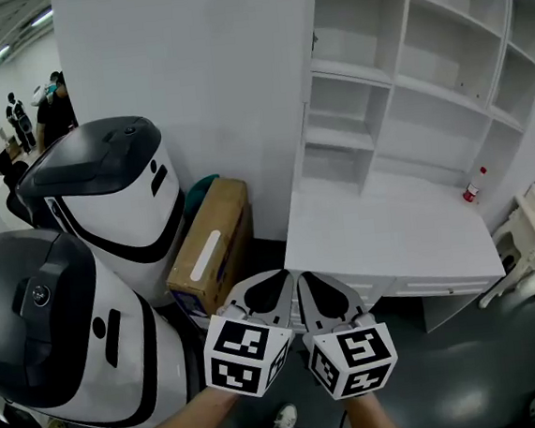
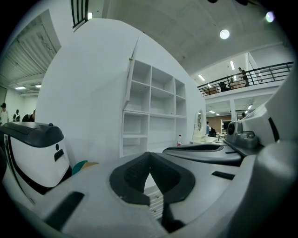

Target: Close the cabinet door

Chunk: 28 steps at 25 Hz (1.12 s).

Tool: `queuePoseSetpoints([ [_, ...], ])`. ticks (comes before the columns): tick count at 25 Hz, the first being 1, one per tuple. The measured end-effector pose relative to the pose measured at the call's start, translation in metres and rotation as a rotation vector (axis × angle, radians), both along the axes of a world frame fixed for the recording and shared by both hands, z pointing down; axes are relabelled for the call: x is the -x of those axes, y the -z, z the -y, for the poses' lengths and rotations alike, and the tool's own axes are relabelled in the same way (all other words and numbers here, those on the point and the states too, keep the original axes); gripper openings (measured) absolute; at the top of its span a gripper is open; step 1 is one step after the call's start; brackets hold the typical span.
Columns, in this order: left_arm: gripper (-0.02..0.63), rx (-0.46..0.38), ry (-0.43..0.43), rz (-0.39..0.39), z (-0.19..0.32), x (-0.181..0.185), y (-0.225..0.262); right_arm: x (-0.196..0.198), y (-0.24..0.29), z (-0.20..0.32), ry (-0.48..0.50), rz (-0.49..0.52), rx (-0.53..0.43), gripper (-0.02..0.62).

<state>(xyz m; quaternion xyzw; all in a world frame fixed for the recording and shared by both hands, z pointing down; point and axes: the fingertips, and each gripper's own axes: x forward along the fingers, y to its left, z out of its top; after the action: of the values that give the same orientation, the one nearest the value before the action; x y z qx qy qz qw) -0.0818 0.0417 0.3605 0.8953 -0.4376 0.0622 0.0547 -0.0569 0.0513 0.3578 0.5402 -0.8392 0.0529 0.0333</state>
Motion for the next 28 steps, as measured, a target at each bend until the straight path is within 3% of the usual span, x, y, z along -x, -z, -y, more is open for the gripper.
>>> queuePoseSetpoints([
  [18,0.012,-0.013,0.078,0.019,0.048,-0.035,0.018,-0.039,0.021,0.048,0.075,0.020,-0.029,0.021],
  [28,0.012,-0.041,0.063,-0.001,0.077,-0.044,0.036,-0.046,0.051,0.074,0.077,-0.004,-0.093,0.021],
])
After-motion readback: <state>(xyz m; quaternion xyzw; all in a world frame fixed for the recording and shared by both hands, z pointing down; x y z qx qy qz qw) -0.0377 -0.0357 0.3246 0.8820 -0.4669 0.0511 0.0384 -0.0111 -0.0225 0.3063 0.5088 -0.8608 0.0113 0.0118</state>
